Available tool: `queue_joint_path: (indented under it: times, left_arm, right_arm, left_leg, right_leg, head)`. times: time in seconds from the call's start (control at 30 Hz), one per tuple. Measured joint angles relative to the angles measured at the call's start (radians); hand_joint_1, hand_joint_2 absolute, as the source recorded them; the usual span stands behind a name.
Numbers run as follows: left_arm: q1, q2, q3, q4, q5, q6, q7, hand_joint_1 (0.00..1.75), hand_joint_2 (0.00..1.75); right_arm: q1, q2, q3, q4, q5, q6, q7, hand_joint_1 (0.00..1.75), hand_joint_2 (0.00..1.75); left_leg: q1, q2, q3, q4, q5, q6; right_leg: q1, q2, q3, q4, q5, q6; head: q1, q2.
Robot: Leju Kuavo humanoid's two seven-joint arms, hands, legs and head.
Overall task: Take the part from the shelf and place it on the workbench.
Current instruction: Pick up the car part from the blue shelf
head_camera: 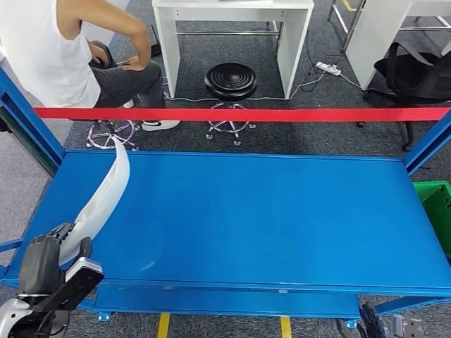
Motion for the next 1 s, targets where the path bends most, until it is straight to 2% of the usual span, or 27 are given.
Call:
queue_joint_path:
  times: [0.03, 0.07, 0.1, 0.13, 0.2, 0.23, 0.27, 0.3, 0.37, 0.4, 0.43, 0.47, 0.53, 0.57, 0.6, 0.63, 0.67, 0.73, 0.77, 0.8, 0.83, 0.9, 0.93, 0.97, 1.0]
  left_arm:
    - [0.000, -0.004, 0.000, -0.001, 0.002, 0.003, -0.014, 1.75, 1.75]
    - [-0.001, -0.009, 0.000, -0.001, 0.004, 0.004, -0.030, 1.75, 1.75]
    - [-0.004, -0.015, 0.000, -0.001, 0.006, 0.004, -0.047, 1.75, 1.75]
    - [-0.008, -0.021, 0.000, -0.001, 0.008, 0.002, -0.061, 1.75, 1.75]
    - [-0.016, -0.033, 0.000, -0.001, 0.009, -0.003, -0.079, 1.75, 1.75]
    - [-0.019, -0.038, 0.000, -0.001, 0.009, -0.004, -0.084, 1.75, 1.75]
    - [-0.023, -0.041, 0.000, -0.001, 0.010, -0.005, -0.090, 1.75, 1.75]
    - [-0.029, -0.044, 0.000, -0.001, 0.013, -0.006, -0.099, 1.75, 1.75]
    - [-0.042, -0.050, -0.003, 0.002, 0.026, -0.008, -0.123, 1.75, 1.75]
    - [-0.050, -0.054, -0.004, 0.004, 0.037, -0.008, -0.138, 1.75, 1.75]
    - [-0.059, -0.058, -0.006, 0.009, 0.048, -0.008, -0.153, 1.75, 1.75]
    - [-0.068, -0.063, -0.008, 0.015, 0.062, -0.005, -0.170, 1.75, 1.75]
    - [-0.086, -0.072, -0.013, 0.036, 0.098, 0.010, -0.210, 1.75, 1.75]
    - [-0.094, -0.077, -0.016, 0.049, 0.119, 0.021, -0.233, 1.75, 1.75]
    - [-0.101, -0.083, -0.019, 0.063, 0.138, 0.033, -0.256, 1.75, 1.75]
    - [-0.108, -0.088, -0.023, 0.074, 0.153, 0.044, -0.277, 1.75, 1.75]
    - [-0.115, -0.092, -0.029, 0.084, 0.163, 0.054, -0.293, 1.75, 1.75]
    - [-0.129, -0.100, -0.040, 0.098, 0.180, 0.066, -0.315, 1.75, 1.75]
    - [-0.135, -0.103, -0.046, 0.104, 0.188, 0.070, -0.323, 1.75, 1.75]
    - [-0.139, -0.106, -0.050, 0.110, 0.195, 0.074, -0.329, 1.75, 1.75]
    - [-0.142, -0.108, -0.054, 0.115, 0.199, 0.076, -0.333, 1.75, 1.75]
    - [-0.148, -0.114, -0.060, 0.126, 0.203, 0.079, -0.337, 1.75, 1.75]
    - [-0.151, -0.117, -0.063, 0.130, 0.204, 0.080, -0.338, 1.75, 1.75]
    - [-0.153, -0.120, -0.065, 0.134, 0.205, 0.081, -0.338, 1.75, 1.75]
    - [-0.155, -0.122, -0.067, 0.138, 0.205, 0.081, -0.339, 1.75, 1.75]
  right_arm:
    - [0.002, -0.003, 0.008, -0.012, -0.027, 0.009, -0.012, 0.00, 1.75]
    - [0.006, -0.007, 0.019, -0.024, -0.059, 0.016, -0.024, 0.00, 1.75]
    - [0.015, -0.011, 0.031, -0.037, -0.088, 0.021, -0.034, 0.00, 1.75]
    - [0.025, -0.013, 0.046, -0.052, -0.110, 0.021, -0.039, 0.00, 1.75]
    - [0.047, -0.016, 0.073, -0.081, -0.137, 0.019, -0.040, 0.00, 1.75]
    - [0.055, -0.017, 0.086, -0.095, -0.145, 0.018, -0.041, 0.00, 1.75]
    - [0.062, -0.018, 0.097, -0.107, -0.153, 0.019, -0.044, 0.00, 1.75]
    - [0.066, -0.020, 0.109, -0.119, -0.160, 0.019, -0.048, 0.00, 1.75]
    - [0.077, -0.030, 0.136, -0.139, -0.172, 0.015, -0.057, 0.00, 1.75]
    - [0.083, -0.036, 0.151, -0.148, -0.178, 0.008, -0.061, 0.00, 1.75]
    - [0.088, -0.043, 0.166, -0.155, -0.180, -0.004, -0.066, 0.00, 1.75]
    - [0.093, -0.049, 0.181, -0.159, -0.182, -0.020, -0.072, 0.00, 1.75]
    - [0.104, -0.059, 0.207, -0.162, -0.191, -0.057, -0.095, 0.00, 1.75]
    - [0.111, -0.063, 0.217, -0.162, -0.197, -0.075, -0.105, 0.00, 1.75]
    - [0.118, -0.066, 0.225, -0.162, -0.203, -0.092, -0.111, 0.00, 1.75]
    - [0.125, -0.069, 0.230, -0.162, -0.206, -0.106, -0.113, 0.00, 1.75]
    - [0.131, -0.071, 0.233, -0.162, -0.208, -0.117, -0.114, 0.00, 1.75]
    - [0.140, -0.072, 0.235, -0.164, -0.210, -0.130, -0.115, 0.00, 1.75]
    - [0.144, -0.072, 0.234, -0.166, -0.210, -0.133, -0.115, 0.00, 1.75]
    - [0.146, -0.072, 0.233, -0.168, -0.210, -0.133, -0.114, 0.00, 1.75]
    - [0.150, -0.072, 0.232, -0.170, -0.210, -0.133, -0.113, 0.00, 1.75]
    - [0.158, -0.072, 0.229, -0.173, -0.210, -0.132, -0.112, 0.00, 1.75]
    - [0.163, -0.072, 0.226, -0.174, -0.210, -0.132, -0.112, 0.00, 1.75]
    - [0.166, -0.072, 0.223, -0.174, -0.210, -0.132, -0.112, 0.00, 1.75]
    - [0.168, -0.072, 0.222, -0.174, -0.209, -0.132, -0.112, 0.00, 1.75]
  left_leg:
    - [0.001, 0.000, 0.000, 0.000, 0.000, 0.000]
    - [0.002, 0.000, -0.001, 0.000, 0.000, 0.000]
    - [0.003, -0.001, -0.001, 0.001, 0.000, -0.001]
    - [0.004, -0.002, -0.002, 0.002, -0.001, -0.003]
    - [0.007, -0.002, -0.002, 0.005, -0.002, -0.014]
    - [0.008, -0.002, -0.003, 0.007, -0.002, -0.022]
    - [0.007, 0.000, -0.005, 0.010, -0.001, -0.029]
    - [0.006, 0.001, -0.007, 0.012, 0.002, -0.036]
    - [0.006, 0.001, -0.012, 0.014, 0.009, -0.048]
    - [0.007, 0.001, -0.019, 0.020, 0.001, -0.052]
    - [0.008, 0.001, -0.029, 0.040, -0.021, -0.057]
    - [0.010, 0.001, -0.046, 0.078, -0.058, -0.061]
    - [0.010, 0.001, -0.087, 0.203, -0.147, -0.065]
    - [0.010, 0.001, -0.101, 0.259, -0.173, -0.065]
    - [0.010, 0.001, -0.101, 0.289, -0.180, -0.063]
    - [0.009, 0.001, -0.085, 0.285, -0.167, -0.060]
    - [0.009, -0.001, -0.052, 0.247, -0.142, -0.055]
    - [0.008, -0.028, 0.046, 0.111, -0.107, -0.042]
    - [0.008, -0.044, 0.084, 0.053, -0.103, -0.038]
    - [0.006, -0.055, 0.108, 0.014, -0.106, -0.035]
    - [0.004, -0.056, 0.115, -0.003, -0.108, -0.033]
    - [0.004, -0.036, 0.106, -0.008, -0.095, -0.027]
    - [0.006, -0.026, 0.099, -0.011, -0.085, -0.022]
    - [0.008, -0.014, 0.090, -0.013, -0.075, -0.016]
    - [0.009, -0.003, 0.081, -0.013, -0.066, -0.012]
  right_leg:
    - [-0.002, 0.000, -0.034, 0.066, -0.030, 0.003]
    - [-0.005, 0.000, -0.060, 0.113, -0.042, 0.006]
    - [-0.007, -0.001, -0.071, 0.128, -0.034, 0.008]
    - [-0.010, -0.001, -0.064, 0.102, -0.004, 0.011]
    - [-0.015, -0.001, -0.010, -0.026, 0.073, 0.018]
    - [-0.016, 0.003, 0.015, -0.080, 0.104, 0.017]
    - [-0.016, 0.007, 0.030, -0.113, 0.121, 0.014]
    - [-0.015, 0.012, 0.032, -0.121, 0.126, 0.007]
    - [-0.014, 0.015, 0.019, -0.120, 0.134, -0.012]
    - [-0.014, 0.013, 0.012, -0.119, 0.139, -0.021]
    - [-0.014, 0.011, 0.004, -0.119, 0.145, -0.031]
    - [-0.015, 0.008, -0.006, -0.121, 0.153, -0.038]
    - [-0.012, 0.004, -0.025, -0.120, 0.169, -0.047]
    - [-0.010, 0.002, -0.037, -0.120, 0.177, -0.047]
    - [-0.009, 0.001, -0.048, -0.120, 0.186, -0.047]
    - [-0.007, 0.001, -0.058, -0.119, 0.194, -0.046]
    - [-0.006, 0.004, -0.068, -0.119, 0.202, -0.043]
    - [-0.004, 0.014, -0.083, -0.119, 0.219, -0.035]
    - [-0.004, 0.020, -0.089, -0.119, 0.228, -0.030]
    - [-0.004, 0.026, -0.093, -0.121, 0.238, -0.025]
    - [-0.004, 0.032, -0.096, -0.126, 0.249, -0.019]
    - [-0.007, 0.046, -0.101, -0.134, 0.265, -0.006]
    - [-0.007, 0.045, -0.108, -0.126, 0.252, -0.001]
    - [-0.006, 0.037, -0.121, -0.097, 0.219, 0.004]
    - [-0.007, 0.025, -0.137, -0.047, 0.169, 0.008]
  head:
    - [0.000, 0.000]
    - [0.001, 0.000]
    - [0.001, 0.000]
    - [0.001, 0.000]
    - [0.001, 0.000]
    - [0.000, 0.000]
    - [0.000, 0.000]
    - [-0.002, 0.000]
    - [-0.003, 0.000]
    - [-0.004, 0.000]
    - [-0.005, 0.000]
    - [-0.006, 0.000]
    - [-0.008, 0.000]
    - [-0.008, 0.000]
    - [-0.008, 0.000]
    - [-0.008, 0.000]
    - [-0.008, 0.000]
    - [-0.007, 0.000]
    - [-0.007, 0.000]
    - [-0.007, 0.000]
    - [-0.008, 0.000]
    - [-0.009, 0.000]
    - [-0.007, 0.000]
    - [-0.004, 0.000]
    - [-0.001, 0.000]
